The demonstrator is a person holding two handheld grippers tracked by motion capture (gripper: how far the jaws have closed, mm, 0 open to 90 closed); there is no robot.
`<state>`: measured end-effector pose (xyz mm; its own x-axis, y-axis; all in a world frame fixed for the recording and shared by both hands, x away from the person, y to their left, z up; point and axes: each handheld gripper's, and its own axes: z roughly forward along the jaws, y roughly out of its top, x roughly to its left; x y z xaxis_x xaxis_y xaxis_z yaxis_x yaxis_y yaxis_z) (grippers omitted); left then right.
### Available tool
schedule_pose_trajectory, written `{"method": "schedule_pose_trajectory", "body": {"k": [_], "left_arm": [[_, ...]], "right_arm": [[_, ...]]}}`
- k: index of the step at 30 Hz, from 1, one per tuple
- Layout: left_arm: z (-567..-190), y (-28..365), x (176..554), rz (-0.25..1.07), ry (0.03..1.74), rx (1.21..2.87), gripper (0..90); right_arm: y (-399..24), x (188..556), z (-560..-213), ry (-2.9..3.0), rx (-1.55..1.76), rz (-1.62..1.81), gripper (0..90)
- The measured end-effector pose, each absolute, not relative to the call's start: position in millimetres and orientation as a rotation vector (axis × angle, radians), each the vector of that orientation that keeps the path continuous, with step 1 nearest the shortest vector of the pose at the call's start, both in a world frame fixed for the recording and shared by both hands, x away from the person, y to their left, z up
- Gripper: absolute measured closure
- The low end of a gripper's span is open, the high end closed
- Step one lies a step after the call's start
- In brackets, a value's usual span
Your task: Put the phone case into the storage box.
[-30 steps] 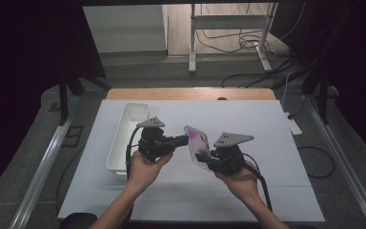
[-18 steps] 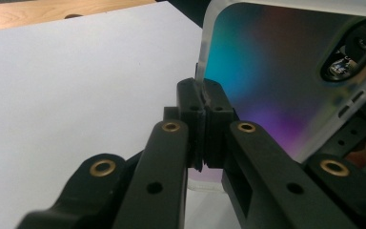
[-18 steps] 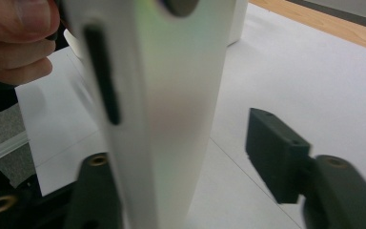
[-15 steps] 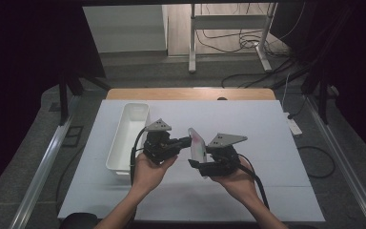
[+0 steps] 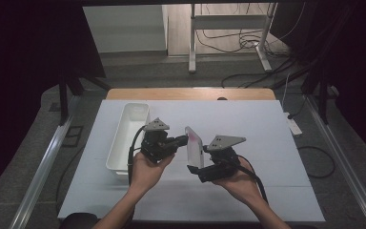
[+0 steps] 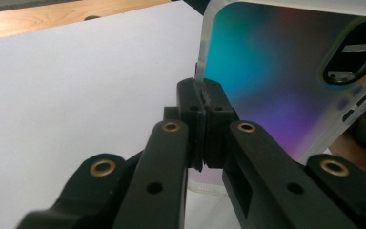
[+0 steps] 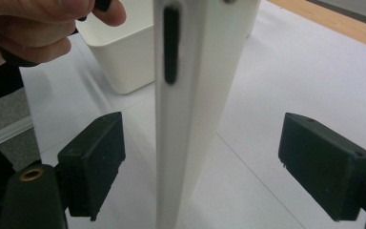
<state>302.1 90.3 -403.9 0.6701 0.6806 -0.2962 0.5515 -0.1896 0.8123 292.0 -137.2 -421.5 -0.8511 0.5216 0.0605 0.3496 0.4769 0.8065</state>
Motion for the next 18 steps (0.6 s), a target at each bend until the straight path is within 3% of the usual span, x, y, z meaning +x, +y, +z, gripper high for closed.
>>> {"method": "schedule_pose_trajectory", "body": {"k": [18], "left_arm": [[-401.3, 110.7, 308.7, 0.196, 1.018, 1.848, 88.3]], "right_arm": [[-157.7, 293.9, -423.5, 2.53, 0.826, 1.247, 0.3]]}}
